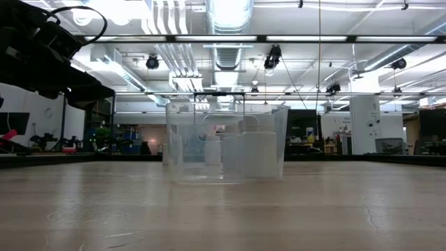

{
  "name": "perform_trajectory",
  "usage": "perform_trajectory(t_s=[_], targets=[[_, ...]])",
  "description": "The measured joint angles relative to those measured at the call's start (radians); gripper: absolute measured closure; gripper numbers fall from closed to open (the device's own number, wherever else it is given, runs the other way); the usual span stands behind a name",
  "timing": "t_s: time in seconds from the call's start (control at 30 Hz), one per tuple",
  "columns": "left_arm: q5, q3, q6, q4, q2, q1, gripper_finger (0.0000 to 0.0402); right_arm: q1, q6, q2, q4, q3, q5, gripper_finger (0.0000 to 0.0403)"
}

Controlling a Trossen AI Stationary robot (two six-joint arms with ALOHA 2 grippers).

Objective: Pick and place pill bottles into a basket
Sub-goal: Put the white pill bottle into the transparent bin

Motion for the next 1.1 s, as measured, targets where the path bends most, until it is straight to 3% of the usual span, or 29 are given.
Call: perform_trajectory(t_s=[0.53, 0.73, 0.9, 1.1], targets=[[0.000, 0.000, 0.000, 0.000, 0.000, 0.000, 0.0182, 0.000, -0.116, -0.300, -0.098, -0.005, 0.005, 0.0209], [0.000, 0.000, 0.000, 0.000, 0.000, 0.000, 0.0182, 0.000, -0.096, -0.376, -0.127, -0.048, 0.080, 0.0209], [0.000, 0.000, 0.000, 0.000, 0.000, 0.000, 0.0182, 0.000, -0.102, -0.467, -0.107, -0.191, 0.125, 0.0209], [0.000, 0.000, 0.000, 0.000, 0.000, 0.000, 0.0182, 0.000, -0.093, -0.605, 0.119, -0.484, 0.132, 0.0209]])
